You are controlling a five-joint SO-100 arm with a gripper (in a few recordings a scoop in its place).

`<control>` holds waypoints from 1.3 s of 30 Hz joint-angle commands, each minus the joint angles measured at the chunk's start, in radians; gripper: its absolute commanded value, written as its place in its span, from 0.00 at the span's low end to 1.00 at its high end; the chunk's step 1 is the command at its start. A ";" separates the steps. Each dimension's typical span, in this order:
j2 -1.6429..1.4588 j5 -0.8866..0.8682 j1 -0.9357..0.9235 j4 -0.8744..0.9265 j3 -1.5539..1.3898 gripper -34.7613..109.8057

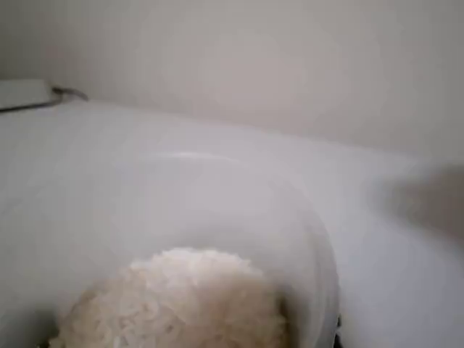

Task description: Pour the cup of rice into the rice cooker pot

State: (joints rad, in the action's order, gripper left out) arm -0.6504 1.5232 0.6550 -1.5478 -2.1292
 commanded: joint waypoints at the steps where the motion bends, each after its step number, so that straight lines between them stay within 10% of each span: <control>1: -0.067 0.014 -0.009 0.054 0.031 0.40; 39: -1.045 0.006 -0.137 1.000 0.216 0.38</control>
State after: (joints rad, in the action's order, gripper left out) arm -1.5370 1.5493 0.5584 -0.6059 -2.0433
